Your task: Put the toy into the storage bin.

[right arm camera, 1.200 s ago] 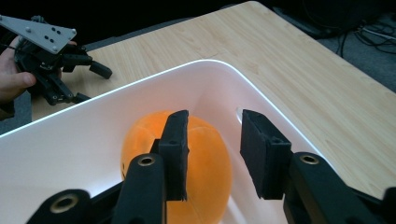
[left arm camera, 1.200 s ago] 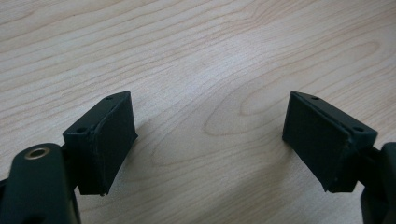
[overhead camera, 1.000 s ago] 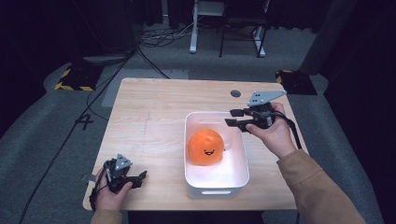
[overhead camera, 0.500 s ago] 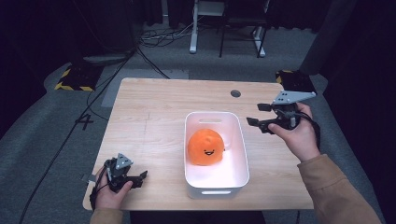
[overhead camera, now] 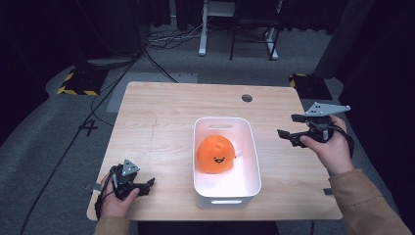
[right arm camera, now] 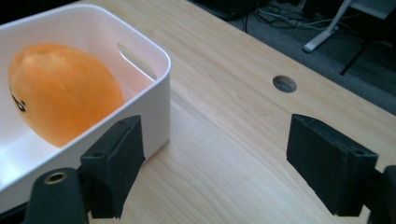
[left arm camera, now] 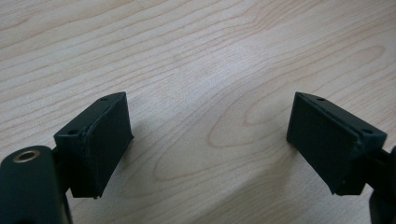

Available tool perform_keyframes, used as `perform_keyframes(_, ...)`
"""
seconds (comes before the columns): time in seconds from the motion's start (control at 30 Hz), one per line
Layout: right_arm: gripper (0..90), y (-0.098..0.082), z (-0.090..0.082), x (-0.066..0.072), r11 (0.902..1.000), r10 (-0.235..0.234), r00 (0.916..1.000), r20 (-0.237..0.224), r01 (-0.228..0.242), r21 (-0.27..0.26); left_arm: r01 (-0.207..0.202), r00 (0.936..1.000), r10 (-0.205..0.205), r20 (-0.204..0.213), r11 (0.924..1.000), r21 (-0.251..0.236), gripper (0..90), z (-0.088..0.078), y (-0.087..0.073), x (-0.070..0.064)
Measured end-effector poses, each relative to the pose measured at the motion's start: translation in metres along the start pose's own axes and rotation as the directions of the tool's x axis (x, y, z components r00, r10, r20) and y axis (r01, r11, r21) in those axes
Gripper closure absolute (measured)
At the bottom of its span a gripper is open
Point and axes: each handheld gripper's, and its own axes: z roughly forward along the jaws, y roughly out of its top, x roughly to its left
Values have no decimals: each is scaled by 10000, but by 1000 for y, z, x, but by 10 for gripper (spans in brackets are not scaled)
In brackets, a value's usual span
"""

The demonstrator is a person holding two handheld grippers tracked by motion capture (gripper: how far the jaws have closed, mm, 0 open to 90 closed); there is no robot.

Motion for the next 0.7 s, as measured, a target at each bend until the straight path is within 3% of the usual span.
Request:
perform_keyframes(0.13, 200, -9, 1, -5, 9986, 135, 9991, -402, -114, 518, -1, 10000, 1, 59, 10000, 6, 142, 0, 0, 0)
perform_keyframes(0.17, 199, -15, 2, -7, 9972, 53, 9993, -368, -26, 746, -10, 10000, 10, 47, 10000, 51, 142, 0, 0, 0)
perform_keyframes(0.4, 202, -34, 4, -13, 9956, 382, 9991, -192, -364, 866, -1, 10000, 1, 72, 10000, 15, 142, 0, 0, 0)
perform_keyframes(0.7, 198, -70, 15, -17, 9818, 881, 9955, -360, -806, 1722, -9, 10000, 9, 61, 10000, 12, 142, 0, 0, 0)
